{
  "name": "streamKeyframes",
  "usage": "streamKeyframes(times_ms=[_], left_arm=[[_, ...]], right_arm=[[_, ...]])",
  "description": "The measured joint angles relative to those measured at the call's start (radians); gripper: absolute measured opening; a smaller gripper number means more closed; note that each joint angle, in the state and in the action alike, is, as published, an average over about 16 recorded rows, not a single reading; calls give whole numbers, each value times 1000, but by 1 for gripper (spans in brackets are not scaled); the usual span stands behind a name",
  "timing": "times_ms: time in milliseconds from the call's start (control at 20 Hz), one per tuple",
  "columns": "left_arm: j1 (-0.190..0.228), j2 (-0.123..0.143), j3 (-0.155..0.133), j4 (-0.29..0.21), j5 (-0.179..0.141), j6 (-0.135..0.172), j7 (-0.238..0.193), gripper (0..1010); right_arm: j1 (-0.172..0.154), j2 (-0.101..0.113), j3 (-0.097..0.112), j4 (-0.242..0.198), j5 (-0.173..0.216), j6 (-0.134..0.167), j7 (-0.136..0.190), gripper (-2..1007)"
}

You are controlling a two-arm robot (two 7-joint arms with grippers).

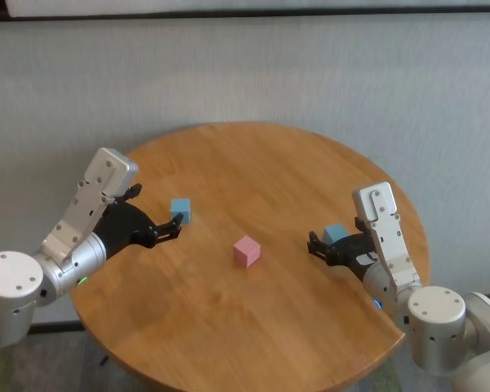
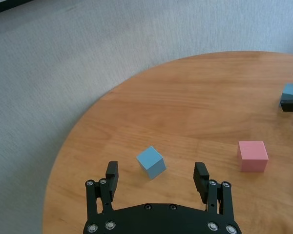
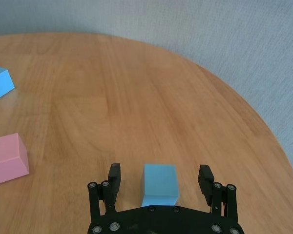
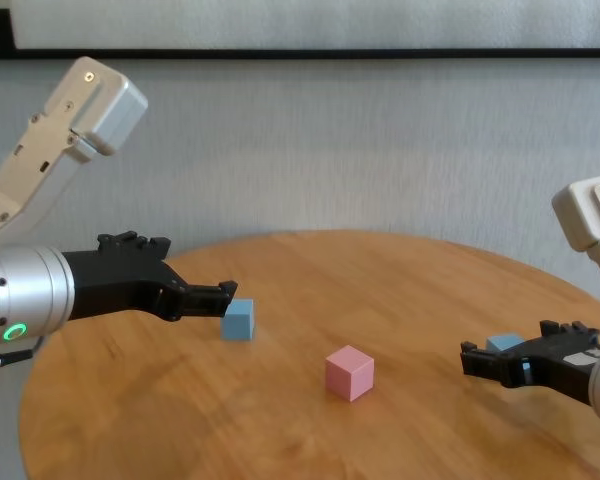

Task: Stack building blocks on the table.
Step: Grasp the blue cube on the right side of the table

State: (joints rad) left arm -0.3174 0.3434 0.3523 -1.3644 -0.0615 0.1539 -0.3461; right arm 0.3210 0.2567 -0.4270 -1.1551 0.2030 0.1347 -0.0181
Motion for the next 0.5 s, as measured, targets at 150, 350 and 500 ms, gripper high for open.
streamKeyframes(times_ms=[150,350,500], left_arm=[[0,0,0,0,0,0,0,1000],[0,0,0,0,0,0,0,1000],[0,0,0,0,0,0,0,1000]], right_arm=[[4,-7,2,12,-9,-3,1,1005],[8,-14,4,23,-20,-6,3,1005],[10,-18,4,30,-31,-6,2,1004]])
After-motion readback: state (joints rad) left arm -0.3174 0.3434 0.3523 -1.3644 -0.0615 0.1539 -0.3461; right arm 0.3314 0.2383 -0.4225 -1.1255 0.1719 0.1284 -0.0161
